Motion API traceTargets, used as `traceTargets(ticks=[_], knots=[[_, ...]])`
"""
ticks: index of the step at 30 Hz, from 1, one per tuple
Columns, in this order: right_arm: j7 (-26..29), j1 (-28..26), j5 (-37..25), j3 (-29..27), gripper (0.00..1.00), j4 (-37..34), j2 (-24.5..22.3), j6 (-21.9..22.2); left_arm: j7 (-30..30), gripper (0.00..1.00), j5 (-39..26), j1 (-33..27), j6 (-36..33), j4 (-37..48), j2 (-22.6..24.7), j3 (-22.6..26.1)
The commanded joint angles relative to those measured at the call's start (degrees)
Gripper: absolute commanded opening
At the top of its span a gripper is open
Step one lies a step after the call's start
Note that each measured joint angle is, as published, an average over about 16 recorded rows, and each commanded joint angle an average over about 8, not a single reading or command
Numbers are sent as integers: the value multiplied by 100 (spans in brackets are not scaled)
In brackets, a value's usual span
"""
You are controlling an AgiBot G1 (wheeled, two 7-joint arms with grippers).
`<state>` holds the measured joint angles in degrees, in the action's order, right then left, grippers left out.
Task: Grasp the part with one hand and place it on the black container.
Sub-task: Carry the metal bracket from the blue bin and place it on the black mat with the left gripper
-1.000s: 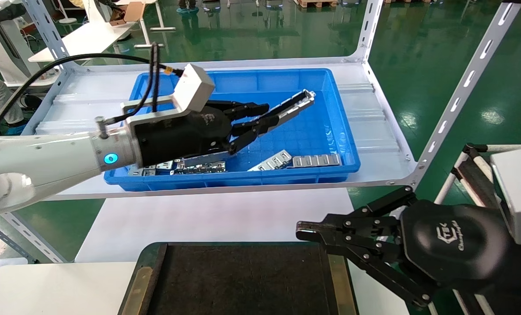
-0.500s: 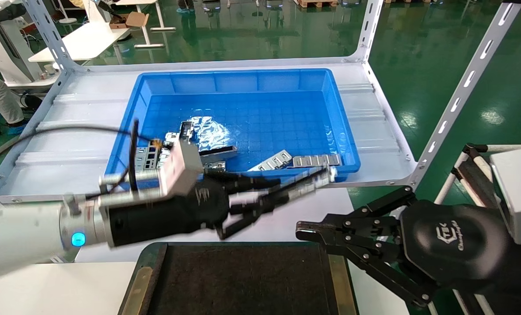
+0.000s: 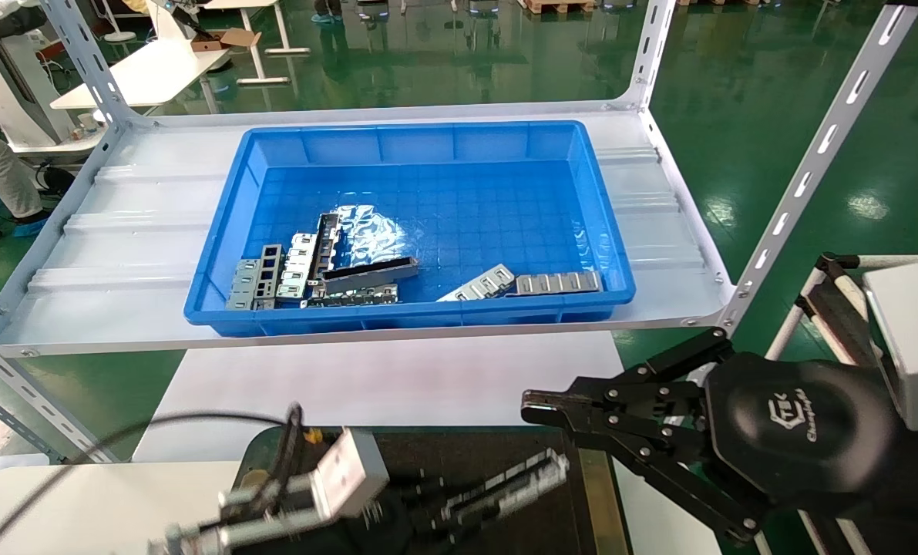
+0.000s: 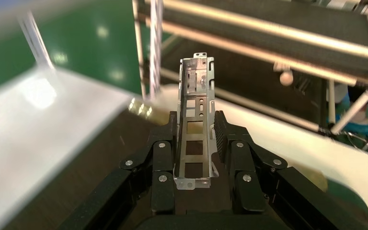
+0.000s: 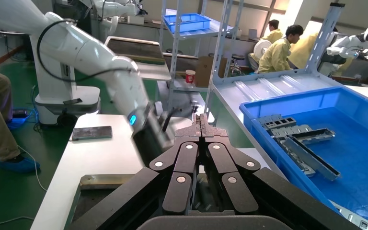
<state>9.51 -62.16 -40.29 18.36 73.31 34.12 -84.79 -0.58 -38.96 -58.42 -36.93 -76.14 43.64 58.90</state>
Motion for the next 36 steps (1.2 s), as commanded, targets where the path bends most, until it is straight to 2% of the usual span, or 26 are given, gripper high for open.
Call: traceTargets(ticks=[1,13,22,36], knots=[[0,0,0,0,0,0,0,0,-1,0,-41,228,235,-24,30,83],[-1,-1,2,3,0,0,-1,1,-35,0,195,1232,2263,140,932,-77],[-2,-1,3,4,0,0,-2,2,-307,0,473,1489,3603,593,1748,-189],[-3,-2,5,7,0,0,-3,3,-515,0,578,1534,4623,1253,2812,-499]])
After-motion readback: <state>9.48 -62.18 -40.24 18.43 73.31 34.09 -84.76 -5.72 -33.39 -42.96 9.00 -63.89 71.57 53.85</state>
